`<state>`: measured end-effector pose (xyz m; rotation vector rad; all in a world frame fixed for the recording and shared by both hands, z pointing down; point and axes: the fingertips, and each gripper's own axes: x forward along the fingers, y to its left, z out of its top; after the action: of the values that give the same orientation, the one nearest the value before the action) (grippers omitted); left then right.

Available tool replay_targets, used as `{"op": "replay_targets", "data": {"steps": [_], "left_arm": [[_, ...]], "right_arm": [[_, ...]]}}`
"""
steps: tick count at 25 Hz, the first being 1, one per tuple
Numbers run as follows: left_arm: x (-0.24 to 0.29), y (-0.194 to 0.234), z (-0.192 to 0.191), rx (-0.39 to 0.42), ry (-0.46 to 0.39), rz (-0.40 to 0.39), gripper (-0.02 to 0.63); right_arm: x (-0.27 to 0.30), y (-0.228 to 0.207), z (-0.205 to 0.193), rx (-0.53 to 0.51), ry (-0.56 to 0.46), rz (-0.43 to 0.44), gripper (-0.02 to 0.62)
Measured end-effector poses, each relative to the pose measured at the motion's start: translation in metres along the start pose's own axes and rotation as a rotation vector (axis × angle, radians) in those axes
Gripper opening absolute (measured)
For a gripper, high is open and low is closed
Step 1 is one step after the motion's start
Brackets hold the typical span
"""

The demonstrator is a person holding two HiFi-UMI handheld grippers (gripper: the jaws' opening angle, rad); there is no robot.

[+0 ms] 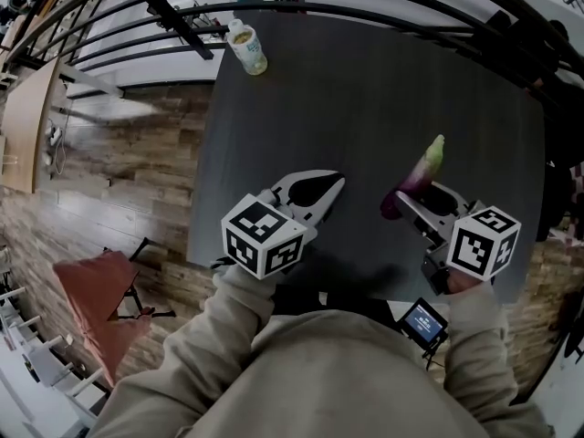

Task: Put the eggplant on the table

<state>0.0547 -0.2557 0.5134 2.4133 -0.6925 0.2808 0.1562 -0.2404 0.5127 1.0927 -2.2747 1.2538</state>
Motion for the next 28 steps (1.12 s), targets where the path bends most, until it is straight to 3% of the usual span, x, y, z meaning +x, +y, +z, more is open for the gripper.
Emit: {"op": "replay_targets", "data": {"steps": [28], "left_arm": [[0.007,0.007,-0.105,-0.119,0.144,0.005,0.003]], "right_arm": [[0.046,-0.055,-0.127,0.151,0.278,-0.012,0.229]]}}
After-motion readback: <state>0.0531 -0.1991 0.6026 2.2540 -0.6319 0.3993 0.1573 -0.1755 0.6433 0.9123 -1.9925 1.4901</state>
